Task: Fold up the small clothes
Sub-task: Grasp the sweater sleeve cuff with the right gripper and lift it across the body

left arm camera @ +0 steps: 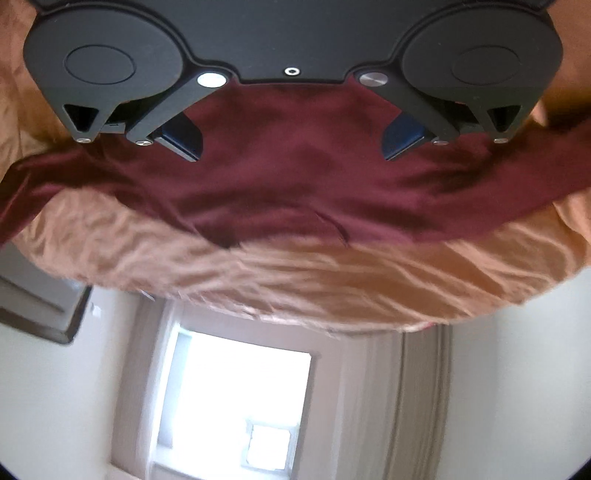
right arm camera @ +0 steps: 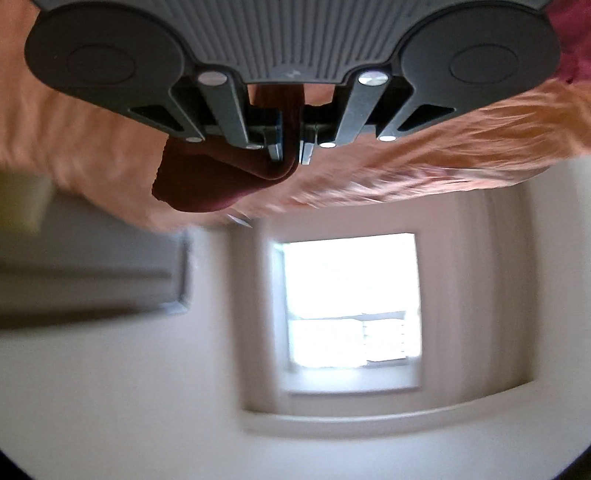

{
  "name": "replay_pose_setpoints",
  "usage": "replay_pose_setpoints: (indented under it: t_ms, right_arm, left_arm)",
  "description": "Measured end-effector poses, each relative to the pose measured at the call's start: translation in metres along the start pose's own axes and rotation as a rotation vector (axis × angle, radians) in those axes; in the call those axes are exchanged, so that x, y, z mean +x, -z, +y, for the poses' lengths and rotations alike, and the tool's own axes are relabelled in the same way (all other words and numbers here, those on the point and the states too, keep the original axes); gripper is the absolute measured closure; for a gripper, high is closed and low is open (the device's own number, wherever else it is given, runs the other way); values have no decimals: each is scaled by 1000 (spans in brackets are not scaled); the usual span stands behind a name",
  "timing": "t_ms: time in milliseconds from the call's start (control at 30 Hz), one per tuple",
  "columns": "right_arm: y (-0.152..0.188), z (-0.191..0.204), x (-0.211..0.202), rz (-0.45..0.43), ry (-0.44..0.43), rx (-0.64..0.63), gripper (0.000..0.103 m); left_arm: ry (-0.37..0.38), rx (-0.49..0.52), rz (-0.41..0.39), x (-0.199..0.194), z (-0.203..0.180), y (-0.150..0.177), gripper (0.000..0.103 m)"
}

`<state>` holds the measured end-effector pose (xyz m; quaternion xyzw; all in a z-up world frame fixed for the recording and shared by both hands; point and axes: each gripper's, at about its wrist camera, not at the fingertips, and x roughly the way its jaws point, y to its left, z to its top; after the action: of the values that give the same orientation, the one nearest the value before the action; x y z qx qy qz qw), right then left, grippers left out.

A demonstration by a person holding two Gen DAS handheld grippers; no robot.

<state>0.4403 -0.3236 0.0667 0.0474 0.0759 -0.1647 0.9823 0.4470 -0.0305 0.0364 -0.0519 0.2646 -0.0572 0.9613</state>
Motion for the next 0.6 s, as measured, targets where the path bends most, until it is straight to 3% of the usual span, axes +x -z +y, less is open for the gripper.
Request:
replay_pose_setpoints:
  t_ms: [267,433,600]
  right_arm:
    - [7,154,3,-33,-246,-301,94]
    - [50,244,1,19,-424,-535,94]
    - [110,297,-9,92,-545,-774,94]
  left_arm:
    - [-94,-128,-53,-29,73,-27,1]
    - [-155,-182,-51,-32,111,-25,1]
    - [-183,-185,-27,-29,129,-13,1]
